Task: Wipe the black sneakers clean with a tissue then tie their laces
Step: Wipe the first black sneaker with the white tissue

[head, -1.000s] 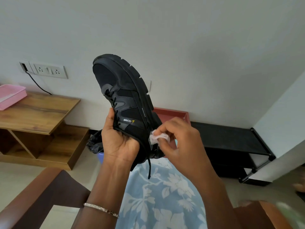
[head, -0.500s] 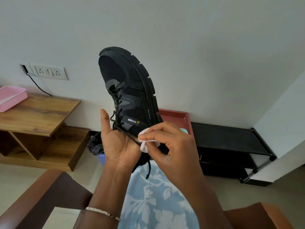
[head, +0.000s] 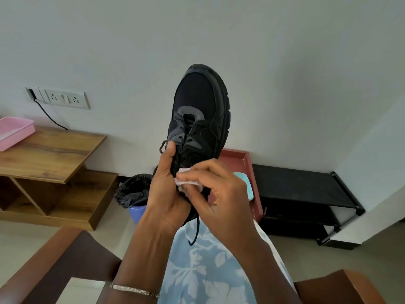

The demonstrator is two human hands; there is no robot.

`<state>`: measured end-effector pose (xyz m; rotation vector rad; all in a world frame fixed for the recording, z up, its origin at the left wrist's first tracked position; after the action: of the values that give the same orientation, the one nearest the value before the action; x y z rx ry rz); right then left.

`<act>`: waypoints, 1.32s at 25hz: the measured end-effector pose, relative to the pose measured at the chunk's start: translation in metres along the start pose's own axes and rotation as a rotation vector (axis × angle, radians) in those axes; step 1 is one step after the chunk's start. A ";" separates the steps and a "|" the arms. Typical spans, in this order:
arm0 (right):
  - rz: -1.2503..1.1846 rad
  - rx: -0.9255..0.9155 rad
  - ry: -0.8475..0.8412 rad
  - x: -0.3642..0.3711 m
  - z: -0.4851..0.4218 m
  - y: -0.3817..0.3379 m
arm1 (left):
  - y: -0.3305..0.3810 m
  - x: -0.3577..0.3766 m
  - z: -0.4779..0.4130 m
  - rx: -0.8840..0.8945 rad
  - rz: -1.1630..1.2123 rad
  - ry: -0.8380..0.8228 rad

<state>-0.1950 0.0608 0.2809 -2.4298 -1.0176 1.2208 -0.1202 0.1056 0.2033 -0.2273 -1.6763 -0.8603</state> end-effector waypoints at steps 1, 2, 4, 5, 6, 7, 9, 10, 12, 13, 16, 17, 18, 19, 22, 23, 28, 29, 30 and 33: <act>0.004 -0.007 -0.019 0.000 -0.002 0.002 | 0.000 -0.002 -0.001 -0.004 0.004 0.009; 0.017 -0.001 -0.018 -0.004 -0.007 0.007 | -0.001 -0.002 -0.001 -0.007 0.013 0.013; 0.060 0.045 0.074 -0.023 -0.022 0.023 | -0.005 0.002 0.000 -0.006 -0.002 0.011; 0.087 0.078 0.143 -0.035 -0.028 0.031 | -0.006 0.004 0.001 -0.001 -0.029 0.018; 0.111 0.109 0.205 -0.045 -0.031 0.038 | -0.008 0.004 0.002 0.001 -0.056 0.036; 0.126 0.129 0.241 -0.050 -0.032 0.041 | -0.008 0.004 0.003 -0.003 -0.078 0.054; 0.119 0.113 0.212 -0.043 -0.028 0.037 | -0.007 0.003 0.003 -0.009 -0.084 0.077; 0.101 0.092 0.163 -0.032 -0.023 0.031 | -0.006 0.001 0.002 -0.010 -0.077 0.092; 0.052 0.063 0.076 -0.009 -0.010 0.019 | -0.003 -0.007 0.003 -0.001 -0.089 0.150; 0.044 0.061 0.066 -0.003 -0.005 0.016 | -0.003 -0.009 0.004 -0.004 -0.092 0.161; 0.133 0.095 0.184 -0.023 -0.009 0.025 | -0.007 -0.002 0.006 -0.041 -0.139 0.149; 0.181 0.109 0.246 -0.036 -0.013 0.031 | -0.006 -0.001 0.006 -0.043 -0.176 0.149; 0.218 0.118 0.297 -0.049 -0.016 0.035 | -0.006 0.000 0.005 -0.043 -0.210 0.147; 0.239 0.124 0.323 -0.057 -0.018 0.038 | -0.004 0.000 0.005 -0.044 -0.233 0.149; 0.250 0.123 0.297 -0.049 -0.014 0.030 | -0.005 -0.002 0.005 -0.062 -0.236 0.165; 0.231 0.126 0.272 -0.038 -0.009 0.025 | -0.006 -0.003 0.005 -0.070 -0.232 0.167; 0.155 0.102 0.194 -0.010 0.000 0.007 | -0.001 -0.009 0.008 -0.054 -0.216 0.227; 0.189 0.107 0.237 -0.018 -0.004 0.012 | 0.001 -0.007 0.009 -0.055 -0.236 0.225; 0.221 0.122 0.302 -0.031 -0.007 0.019 | 0.002 -0.006 0.009 -0.052 -0.272 0.219; 0.225 0.152 0.461 -0.062 -0.011 0.040 | 0.004 -0.007 0.011 -0.039 -0.370 0.250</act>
<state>-0.1925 -0.0097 0.3066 -2.5761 -0.5140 0.7024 -0.1239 0.1173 0.1985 0.1665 -1.4876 -1.1464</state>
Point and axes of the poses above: each hand's wrist, its own z-axis away from the middle knuckle, its own x-axis out of the palm, y = z × x, the point moved 10 cm from there along -z, towards the middle knuckle, and after that the axes turned 11 degrees about -y, right-handed, at the moved point
